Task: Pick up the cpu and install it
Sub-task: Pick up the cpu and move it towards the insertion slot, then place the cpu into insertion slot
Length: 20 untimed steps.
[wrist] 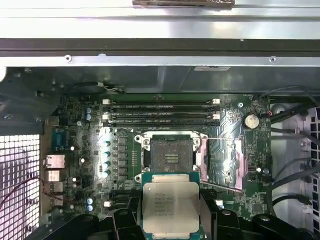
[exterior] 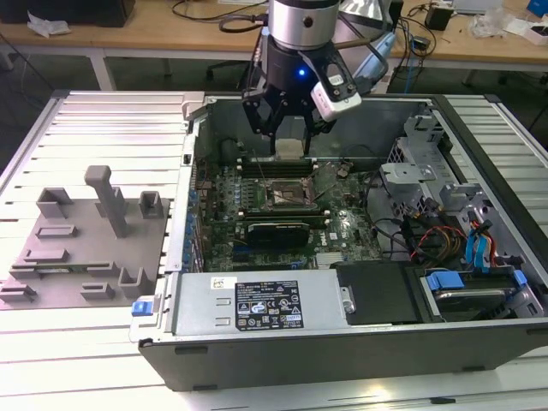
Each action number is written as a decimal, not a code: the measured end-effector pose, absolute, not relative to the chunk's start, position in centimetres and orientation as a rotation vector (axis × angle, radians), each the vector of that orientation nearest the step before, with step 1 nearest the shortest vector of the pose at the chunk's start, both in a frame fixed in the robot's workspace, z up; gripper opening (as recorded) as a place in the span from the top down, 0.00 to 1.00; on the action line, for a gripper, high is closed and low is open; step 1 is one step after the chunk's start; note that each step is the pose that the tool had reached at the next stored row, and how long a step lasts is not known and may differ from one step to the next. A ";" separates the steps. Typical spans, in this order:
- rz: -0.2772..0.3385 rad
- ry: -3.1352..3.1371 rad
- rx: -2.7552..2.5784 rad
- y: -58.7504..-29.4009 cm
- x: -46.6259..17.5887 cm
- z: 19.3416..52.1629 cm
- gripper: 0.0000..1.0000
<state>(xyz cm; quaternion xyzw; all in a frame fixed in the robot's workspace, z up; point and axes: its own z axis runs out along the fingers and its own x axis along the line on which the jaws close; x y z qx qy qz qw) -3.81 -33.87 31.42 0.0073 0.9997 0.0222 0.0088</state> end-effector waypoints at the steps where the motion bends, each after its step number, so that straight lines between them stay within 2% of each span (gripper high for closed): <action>1: 0.069 3.123 0.022 -33.7 -3.8 31.3 0.45; 20: 0.069 3.123 0.022 -33.1 -3.6 30.5 0.45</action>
